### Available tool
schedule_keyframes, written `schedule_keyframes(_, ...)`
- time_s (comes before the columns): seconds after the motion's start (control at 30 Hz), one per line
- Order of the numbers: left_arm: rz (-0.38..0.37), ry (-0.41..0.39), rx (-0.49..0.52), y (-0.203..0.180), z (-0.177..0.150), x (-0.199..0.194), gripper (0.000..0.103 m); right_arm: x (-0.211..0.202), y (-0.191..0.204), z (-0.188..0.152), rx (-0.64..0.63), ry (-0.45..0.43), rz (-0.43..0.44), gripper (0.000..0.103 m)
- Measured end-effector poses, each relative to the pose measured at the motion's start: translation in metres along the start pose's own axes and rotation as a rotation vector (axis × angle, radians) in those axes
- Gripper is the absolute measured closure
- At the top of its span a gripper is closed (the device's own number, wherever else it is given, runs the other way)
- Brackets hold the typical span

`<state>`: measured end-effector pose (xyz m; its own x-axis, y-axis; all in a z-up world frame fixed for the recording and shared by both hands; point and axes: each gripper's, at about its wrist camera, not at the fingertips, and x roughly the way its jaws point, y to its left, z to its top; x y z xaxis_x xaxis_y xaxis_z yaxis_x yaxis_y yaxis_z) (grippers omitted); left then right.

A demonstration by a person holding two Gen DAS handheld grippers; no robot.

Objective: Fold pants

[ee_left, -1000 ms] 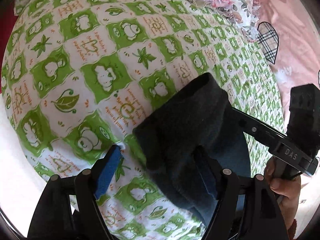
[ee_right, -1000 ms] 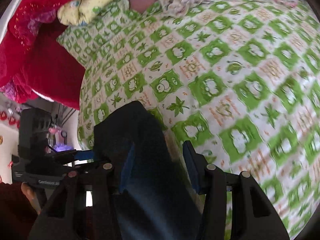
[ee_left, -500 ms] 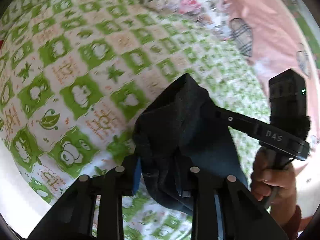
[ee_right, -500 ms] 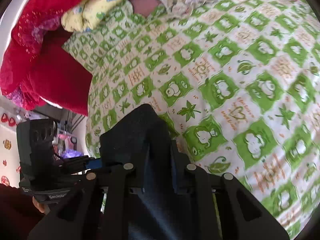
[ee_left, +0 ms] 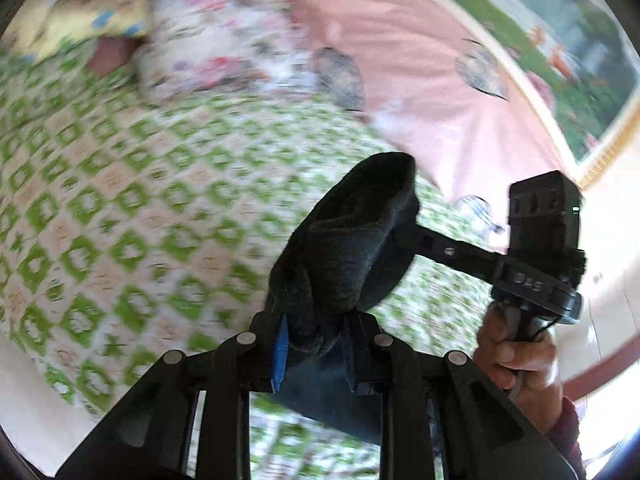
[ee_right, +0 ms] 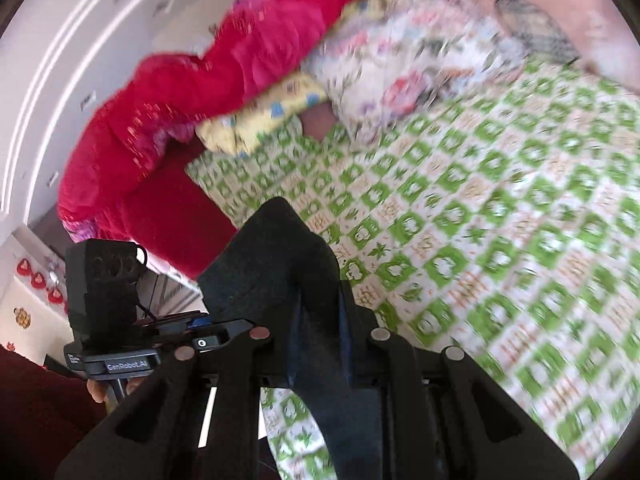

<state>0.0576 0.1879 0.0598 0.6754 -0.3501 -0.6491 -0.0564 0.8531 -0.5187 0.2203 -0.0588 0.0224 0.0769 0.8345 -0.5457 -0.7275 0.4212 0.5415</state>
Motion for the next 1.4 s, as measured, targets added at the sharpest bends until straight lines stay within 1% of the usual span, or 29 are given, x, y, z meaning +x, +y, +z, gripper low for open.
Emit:
schedule_keyframes(0.13,-0.076,0.014,0.102,-0.049,-0.011,0.000,0.081,-0.051,-0.003,-0.024,0.018,-0.080,-0.029,0.085)
schedule_keyframes(0.27,-0.138,0.050,0.189,-0.093,-0.030,0.012,0.082,-0.091,-0.013,-0.051,0.055,-0.144,-0.054,0.085)
schedule_keyframes(0.37,-0.161,0.090,0.245,-0.119,-0.051,0.025,0.082,-0.116,-0.025,-0.076,0.100,-0.186,-0.071,0.086)
schedule_keyframes(0.53,-0.188,0.165,0.331,-0.157,-0.085,0.049,0.082,-0.142,-0.043,-0.114,0.168,-0.234,-0.094,0.086)
schedule_keyframes(0.67,-0.194,0.213,0.375,-0.171,-0.110,0.062,0.082,-0.157,-0.059,-0.144,0.234,-0.264,-0.108,0.086)
schedule_keyframes(0.77,-0.196,0.248,0.395,-0.178,-0.125,0.077,0.082,-0.164,-0.068,-0.161,0.263,-0.276,-0.116,0.086)
schedule_keyframes(0.87,-0.198,0.281,0.439,-0.185,-0.141,0.090,0.082,-0.169,-0.077,-0.178,0.300,-0.294,-0.123,0.087)
schedule_keyframes(0.9,-0.199,0.294,0.448,-0.187,-0.145,0.092,0.082,-0.171,-0.080,-0.184,0.311,-0.300,-0.121,0.099)
schedule_keyframes(0.93,-0.202,0.319,0.457,-0.189,-0.152,0.097,0.082,-0.172,-0.082,-0.188,0.323,-0.304,-0.118,0.099)
schedule_keyframes(1.07,-0.188,0.345,0.495,-0.194,-0.169,0.106,0.083,-0.173,-0.086,-0.205,0.349,-0.298,-0.148,0.099)
schedule_keyframes(1.2,-0.199,0.366,0.512,-0.198,-0.178,0.109,0.083,-0.179,-0.086,-0.221,0.378,-0.302,-0.167,0.099)
schedule_keyframes(1.27,-0.204,0.374,0.542,-0.204,-0.186,0.109,0.083,-0.184,-0.082,-0.227,0.382,-0.304,-0.191,0.099)
schedule_keyframes(1.4,-0.219,0.392,0.585,-0.214,-0.197,0.117,0.082,-0.197,-0.074,-0.243,0.410,-0.312,-0.281,0.099)
